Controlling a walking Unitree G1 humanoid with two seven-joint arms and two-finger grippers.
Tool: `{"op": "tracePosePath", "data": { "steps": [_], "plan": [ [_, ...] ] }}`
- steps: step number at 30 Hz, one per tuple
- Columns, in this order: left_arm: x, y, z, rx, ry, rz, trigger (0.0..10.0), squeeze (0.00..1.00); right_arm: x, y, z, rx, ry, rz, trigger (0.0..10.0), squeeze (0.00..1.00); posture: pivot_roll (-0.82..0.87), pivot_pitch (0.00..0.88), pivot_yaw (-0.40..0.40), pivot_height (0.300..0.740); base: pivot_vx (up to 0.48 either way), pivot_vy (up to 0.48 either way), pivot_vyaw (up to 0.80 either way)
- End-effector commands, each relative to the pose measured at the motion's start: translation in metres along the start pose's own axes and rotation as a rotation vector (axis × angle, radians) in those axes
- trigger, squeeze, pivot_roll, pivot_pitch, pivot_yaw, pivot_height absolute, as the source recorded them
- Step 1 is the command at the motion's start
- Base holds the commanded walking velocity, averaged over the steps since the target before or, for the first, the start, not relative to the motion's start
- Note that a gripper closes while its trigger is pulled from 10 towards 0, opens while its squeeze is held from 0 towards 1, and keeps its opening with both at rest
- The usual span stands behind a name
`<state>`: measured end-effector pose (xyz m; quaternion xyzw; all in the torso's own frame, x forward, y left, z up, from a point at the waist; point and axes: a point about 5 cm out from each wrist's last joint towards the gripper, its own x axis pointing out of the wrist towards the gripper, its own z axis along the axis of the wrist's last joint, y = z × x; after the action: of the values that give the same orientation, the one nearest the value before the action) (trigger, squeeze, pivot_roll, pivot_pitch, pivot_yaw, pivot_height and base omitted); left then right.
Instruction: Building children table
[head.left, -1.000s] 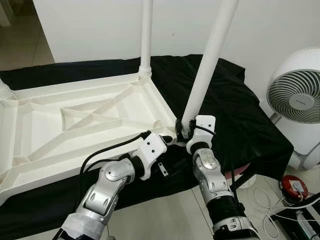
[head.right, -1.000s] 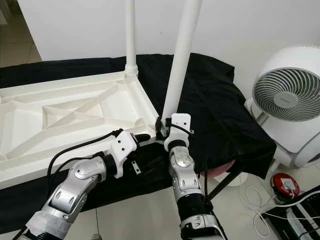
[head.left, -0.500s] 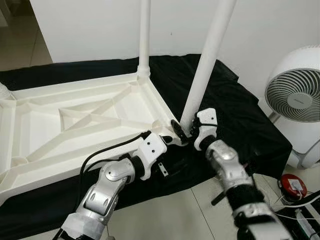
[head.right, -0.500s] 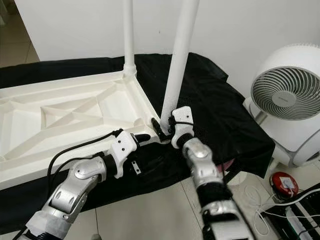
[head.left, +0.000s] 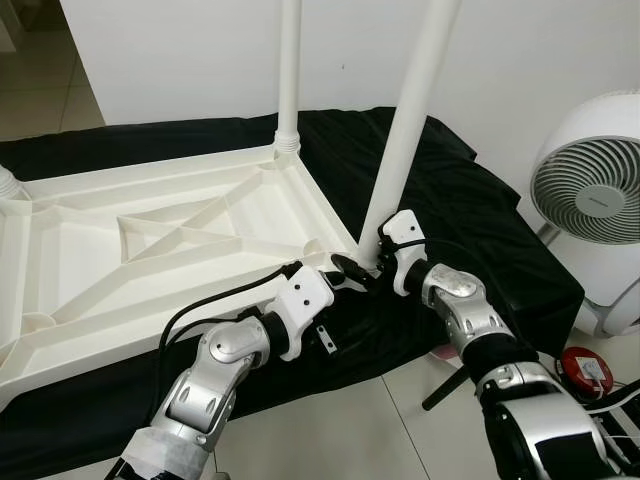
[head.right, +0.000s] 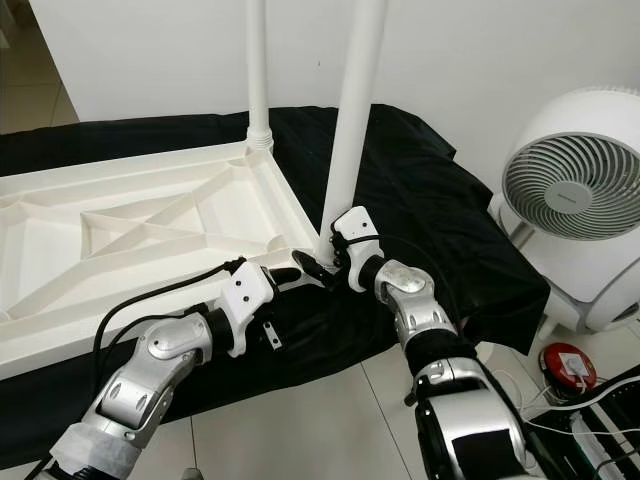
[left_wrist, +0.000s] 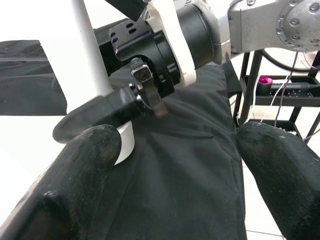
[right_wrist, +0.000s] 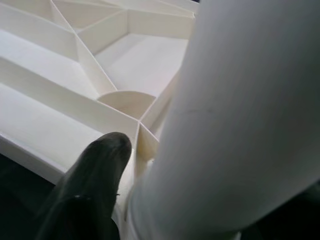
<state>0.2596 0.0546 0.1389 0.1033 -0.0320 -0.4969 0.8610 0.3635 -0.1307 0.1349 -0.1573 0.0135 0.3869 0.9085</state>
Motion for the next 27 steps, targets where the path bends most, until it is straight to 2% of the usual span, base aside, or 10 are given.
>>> {"op": "tracePosePath", "data": {
  "steps": [1,2,3,10,14,15,22,24,25,27],
  "plan": [
    [0.000,-0.001,0.000,0.003,0.005,0.026,10.0,0.00,0.001,0.002,-0.002,-0.033,0.017,0.026,1.0,0.00,0.01,0.000,-0.063,0.740,0.000,0.000,0.00],
    [0.001,-0.001,0.000,0.003,0.005,0.026,10.0,0.00,0.001,0.002,-0.002,-0.035,0.015,0.030,1.0,0.00,0.01,0.000,-0.063,0.740,0.000,0.000,0.00],
    [0.001,-0.001,0.000,0.003,0.006,0.025,10.0,0.00,0.001,0.001,-0.002,-0.017,0.016,0.030,0.0,0.00,0.01,0.000,-0.059,0.740,0.000,0.000,0.00],
    [0.001,-0.003,0.000,0.001,0.009,0.018,10.0,0.00,-0.001,0.001,-0.007,0.013,0.020,0.056,0.0,0.00,0.01,0.000,-0.060,0.740,0.000,0.000,0.00],
    [0.001,-0.004,-0.001,-0.003,0.010,0.016,10.0,0.00,-0.004,0.002,-0.013,0.019,0.024,0.023,0.0,0.00,0.00,0.000,-0.058,0.740,0.000,0.000,0.00],
    [0.001,-0.005,-0.001,-0.005,0.011,0.015,10.0,0.00,-0.005,0.002,-0.015,0.025,0.036,-0.002,9.9,0.00,0.00,0.000,-0.059,0.740,0.000,0.000,0.00],
    [0.000,-0.009,-0.002,-0.013,0.012,0.012,10.0,0.00,-0.003,-0.001,-0.017,0.102,0.022,-0.197,10.0,0.00,-0.01,0.000,-0.066,0.740,0.000,0.000,0.00],
    [0.000,-0.011,-0.002,-0.020,0.011,0.008,10.0,0.00,-0.001,0.000,-0.017,0.172,0.012,-0.278,10.0,0.00,-0.01,0.000,-0.066,0.740,0.000,0.000,0.00],
    [0.000,-0.011,-0.002,-0.020,0.011,0.008,10.0,0.00,-0.001,0.000,-0.017,0.172,0.012,-0.278,10.0,0.00,-0.01,0.000,-0.066,0.740,0.000,0.000,0.00],
    [0.001,-0.014,-0.003,-0.027,0.011,0.002,10.0,0.00,0.002,0.003,-0.016,0.249,0.006,-0.391,10.0,0.00,-0.01,0.000,-0.069,0.740,0.000,0.000,0.00]
  ]
}}
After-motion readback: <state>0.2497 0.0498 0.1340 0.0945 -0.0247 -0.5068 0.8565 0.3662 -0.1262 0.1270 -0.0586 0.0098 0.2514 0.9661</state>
